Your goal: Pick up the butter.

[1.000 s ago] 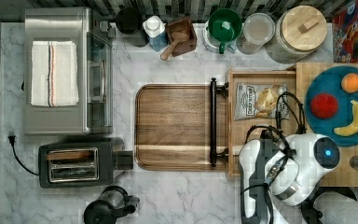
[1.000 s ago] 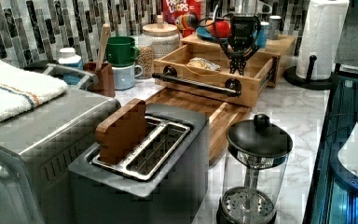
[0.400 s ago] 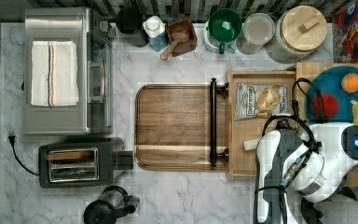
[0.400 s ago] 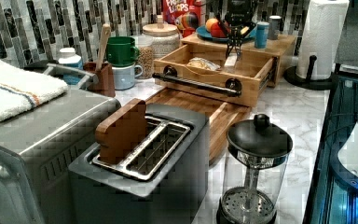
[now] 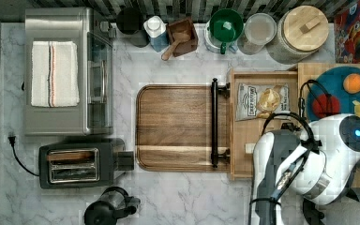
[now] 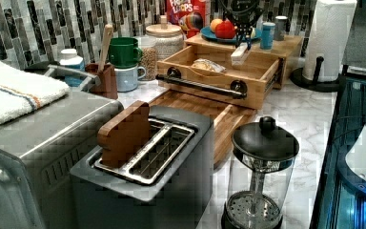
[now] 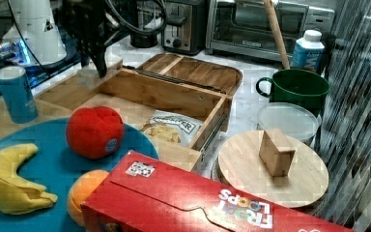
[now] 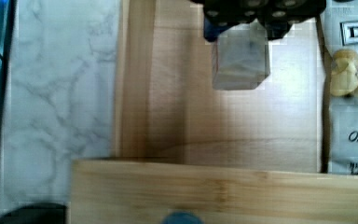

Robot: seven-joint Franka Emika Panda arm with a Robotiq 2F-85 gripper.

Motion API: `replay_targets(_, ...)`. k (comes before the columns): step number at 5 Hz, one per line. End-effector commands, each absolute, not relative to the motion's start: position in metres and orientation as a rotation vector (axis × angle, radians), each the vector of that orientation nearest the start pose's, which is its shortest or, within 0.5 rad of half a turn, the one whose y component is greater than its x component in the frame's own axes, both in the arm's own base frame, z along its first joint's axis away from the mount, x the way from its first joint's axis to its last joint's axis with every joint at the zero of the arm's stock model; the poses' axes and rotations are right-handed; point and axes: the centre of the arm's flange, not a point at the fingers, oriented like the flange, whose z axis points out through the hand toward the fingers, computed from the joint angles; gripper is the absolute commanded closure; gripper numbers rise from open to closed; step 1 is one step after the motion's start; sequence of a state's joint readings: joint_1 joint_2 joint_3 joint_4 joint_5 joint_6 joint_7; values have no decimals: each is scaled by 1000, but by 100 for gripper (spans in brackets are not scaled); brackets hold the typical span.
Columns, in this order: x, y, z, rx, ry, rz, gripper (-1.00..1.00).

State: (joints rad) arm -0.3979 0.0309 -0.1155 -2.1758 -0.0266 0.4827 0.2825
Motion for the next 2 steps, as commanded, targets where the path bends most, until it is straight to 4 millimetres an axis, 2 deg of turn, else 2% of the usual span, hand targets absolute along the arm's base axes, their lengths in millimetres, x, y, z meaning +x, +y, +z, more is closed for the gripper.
replay_targets(1,540,-111,530,-2147,2279,-147,100)
replay_targets(2,546,-88,554,-2096,2277,-152,100)
